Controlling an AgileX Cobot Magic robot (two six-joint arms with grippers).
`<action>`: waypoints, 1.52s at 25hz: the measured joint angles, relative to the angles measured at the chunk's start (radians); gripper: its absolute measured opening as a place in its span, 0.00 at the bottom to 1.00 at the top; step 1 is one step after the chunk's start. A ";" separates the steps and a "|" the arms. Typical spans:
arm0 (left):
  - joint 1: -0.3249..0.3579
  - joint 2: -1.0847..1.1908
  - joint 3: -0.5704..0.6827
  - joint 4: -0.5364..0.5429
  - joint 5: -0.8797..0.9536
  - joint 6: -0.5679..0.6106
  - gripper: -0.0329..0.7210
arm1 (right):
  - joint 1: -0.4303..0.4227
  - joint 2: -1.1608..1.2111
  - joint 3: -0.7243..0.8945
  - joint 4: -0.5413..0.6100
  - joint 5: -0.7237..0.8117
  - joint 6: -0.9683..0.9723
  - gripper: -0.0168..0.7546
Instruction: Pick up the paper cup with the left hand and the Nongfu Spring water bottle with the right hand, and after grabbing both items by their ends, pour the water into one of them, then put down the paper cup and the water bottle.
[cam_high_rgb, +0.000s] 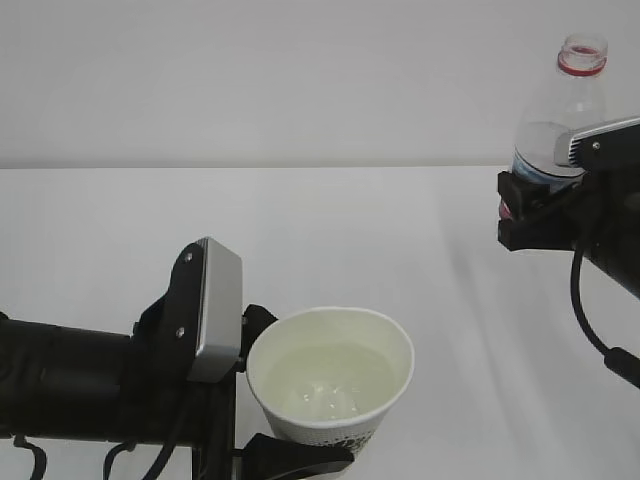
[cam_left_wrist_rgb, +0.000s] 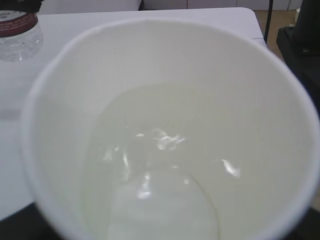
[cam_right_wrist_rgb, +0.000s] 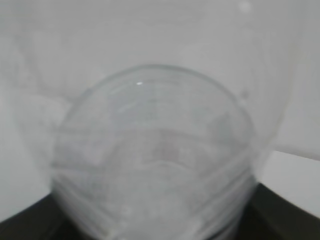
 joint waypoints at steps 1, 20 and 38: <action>0.000 0.000 0.000 0.000 0.000 0.000 0.78 | 0.000 0.008 0.000 0.000 -0.012 0.005 0.64; 0.000 0.000 0.000 0.000 0.000 0.000 0.78 | 0.000 0.207 -0.089 0.002 -0.063 0.083 0.64; 0.000 0.000 0.000 0.000 0.000 0.000 0.78 | 0.000 0.331 -0.154 0.002 -0.070 0.095 0.64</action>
